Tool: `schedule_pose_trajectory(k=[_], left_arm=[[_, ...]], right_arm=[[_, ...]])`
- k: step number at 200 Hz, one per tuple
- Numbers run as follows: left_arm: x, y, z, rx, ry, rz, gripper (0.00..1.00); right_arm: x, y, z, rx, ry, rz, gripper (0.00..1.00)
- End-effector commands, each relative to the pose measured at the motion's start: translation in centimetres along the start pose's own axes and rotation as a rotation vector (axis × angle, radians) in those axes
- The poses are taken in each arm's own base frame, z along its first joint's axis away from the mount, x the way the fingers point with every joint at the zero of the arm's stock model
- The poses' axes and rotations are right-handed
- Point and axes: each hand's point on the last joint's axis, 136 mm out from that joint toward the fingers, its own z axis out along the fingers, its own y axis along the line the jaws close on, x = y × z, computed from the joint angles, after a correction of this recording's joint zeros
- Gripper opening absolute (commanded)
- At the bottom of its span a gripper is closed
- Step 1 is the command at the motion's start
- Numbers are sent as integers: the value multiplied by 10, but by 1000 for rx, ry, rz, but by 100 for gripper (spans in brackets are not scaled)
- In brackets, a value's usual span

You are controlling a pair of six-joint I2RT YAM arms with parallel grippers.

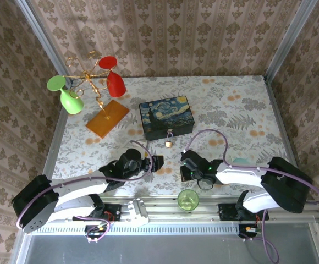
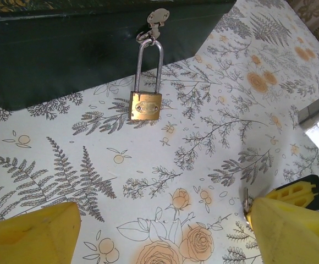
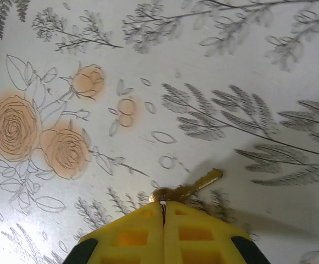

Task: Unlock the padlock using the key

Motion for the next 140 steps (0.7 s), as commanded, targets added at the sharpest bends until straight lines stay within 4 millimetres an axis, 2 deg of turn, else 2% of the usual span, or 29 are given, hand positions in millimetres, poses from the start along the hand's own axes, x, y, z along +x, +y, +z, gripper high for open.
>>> schedule_pose_trajectory(k=[1,30,50,76,98,140], left_arm=[[-6,-8,2,17,-1,16,81],[-8,-12,6,29,-2,26,80],[-10,-19,10,60,-7,23,80],[-28,-46,4,188,-62,40,76],[-45,-66,-4,293,-95,64,77],[-68,-80,-18,480,-39,-9,72]], right_arm=[[15,-4,-6,-100,60,4,0],[7,-10,-23,-124,36,-32,0],[3,-2,-36,-190,18,-71,0],[-17,13,-59,-261,-63,-149,0],[-28,25,-70,-314,-82,-214,0],[-41,61,-100,-473,-143,-376,0]])
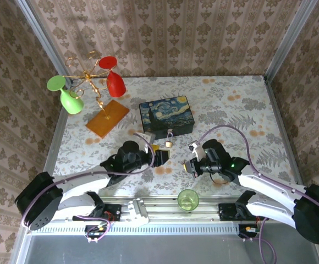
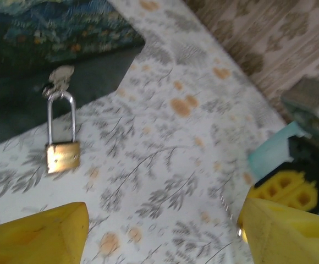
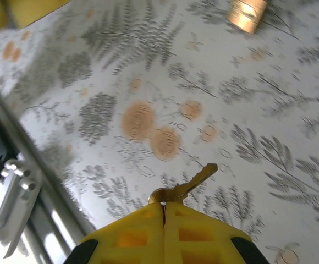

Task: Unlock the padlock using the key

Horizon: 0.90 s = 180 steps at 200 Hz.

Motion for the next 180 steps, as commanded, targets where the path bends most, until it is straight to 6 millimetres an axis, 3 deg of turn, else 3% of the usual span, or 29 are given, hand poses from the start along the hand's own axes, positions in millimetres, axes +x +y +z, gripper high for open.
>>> schedule_pose_trajectory(k=[1,30,79,109,166,180], left_arm=[[-26,-35,-8,199,-1,-15,72],[-31,-54,-8,294,60,-68,69],[-23,-66,5,319,158,-98,62],[-7,-65,11,302,244,-101,54],[13,-56,29,258,342,-192,51],[16,-52,35,250,359,-220,44]], right_arm=[[-17,33,-16,-137,-40,-144,0],[-25,40,-23,-105,-117,-261,0],[-29,47,-17,-73,-112,-377,0],[-39,47,-13,-60,-144,-391,0],[-43,44,-2,-1,-132,-450,0],[-46,43,0,13,-151,-457,0]])
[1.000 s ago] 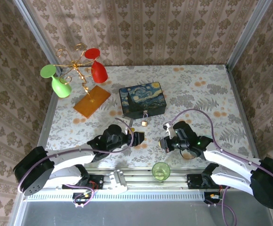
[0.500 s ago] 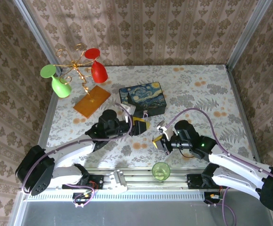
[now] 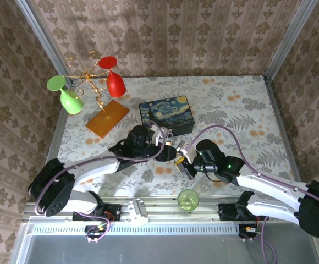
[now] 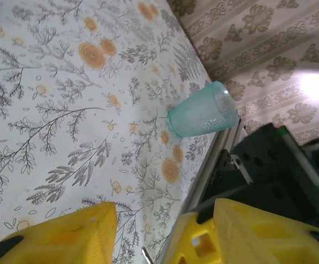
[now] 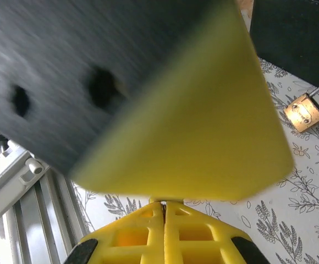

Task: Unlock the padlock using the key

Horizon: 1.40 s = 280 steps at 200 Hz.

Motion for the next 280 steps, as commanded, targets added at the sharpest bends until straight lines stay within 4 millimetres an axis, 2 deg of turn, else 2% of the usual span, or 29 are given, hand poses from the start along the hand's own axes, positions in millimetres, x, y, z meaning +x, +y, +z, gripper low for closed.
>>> schedule_pose_trajectory(k=[1,45,111,152,169,201,225,235,242,253,258,266,274,280], left_arm=[[0,-2,8,14,38,-54,44],[-2,1,10,13,15,-87,37],[13,12,12,-39,59,-122,27],[20,15,15,-57,97,-123,15],[24,15,17,-61,118,-124,0],[17,19,12,-91,68,-109,0],[5,19,8,-85,0,-103,0],[-1,17,7,-70,-26,-103,0],[-4,16,6,-60,-40,-106,0],[-9,14,5,-48,-61,-104,0],[-10,13,4,-44,-68,-102,0],[-14,13,2,-49,-83,-99,0],[-17,13,-1,-56,-99,-94,0],[-18,14,-2,-64,-110,-92,0]], right_arm=[[-21,-6,0,54,-64,-58,0],[-19,-12,6,84,-48,-65,0],[-15,-21,6,129,-54,-57,0],[-13,-24,7,147,-47,-46,0],[-13,-26,9,152,-54,-40,0],[-10,-29,13,160,-47,-13,1],[-10,-32,13,161,-68,21,12],[-12,-33,11,161,-90,39,20],[-12,-34,10,159,-103,52,31],[-12,-32,8,140,-124,64,28],[-13,-31,7,135,-136,69,30],[-13,-30,4,123,-153,80,39],[-12,-32,2,118,-165,105,53],[-11,-33,-1,110,-174,128,58]])
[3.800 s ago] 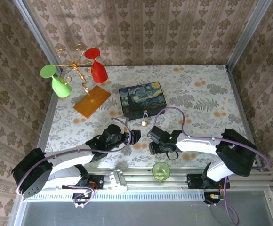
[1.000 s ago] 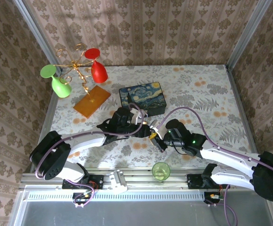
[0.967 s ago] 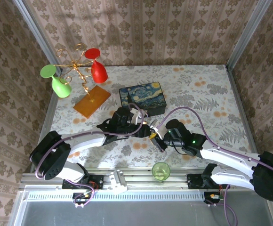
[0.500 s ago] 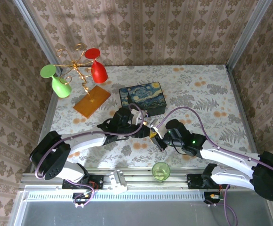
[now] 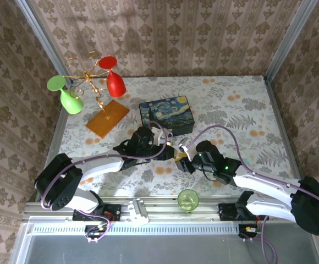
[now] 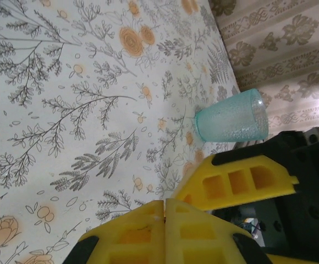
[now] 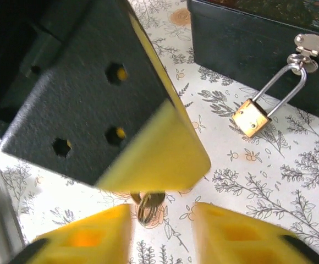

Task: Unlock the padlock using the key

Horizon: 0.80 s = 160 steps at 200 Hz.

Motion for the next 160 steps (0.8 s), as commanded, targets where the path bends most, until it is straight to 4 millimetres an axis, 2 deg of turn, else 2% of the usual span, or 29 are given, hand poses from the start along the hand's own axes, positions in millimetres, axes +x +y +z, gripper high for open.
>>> schedule_pose_trajectory(k=[1,11,31,65,123,160], left_arm=[[-19,-12,-12,25,-96,22,0],[-23,-12,-17,23,-122,32,0],[-31,-19,-26,30,-180,87,0],[-47,-37,-43,44,-273,233,0],[-74,-76,-73,122,-482,395,0],[-81,-91,-86,169,-578,414,0]], right_arm=[[-14,1,-10,-41,-93,64,58],[-17,0,-17,-69,-125,110,61],[-31,-1,-35,-174,-240,222,74],[-63,3,-57,-317,-315,301,79],[-119,15,-63,-527,-474,367,66],[-134,16,-63,-564,-515,372,53]])
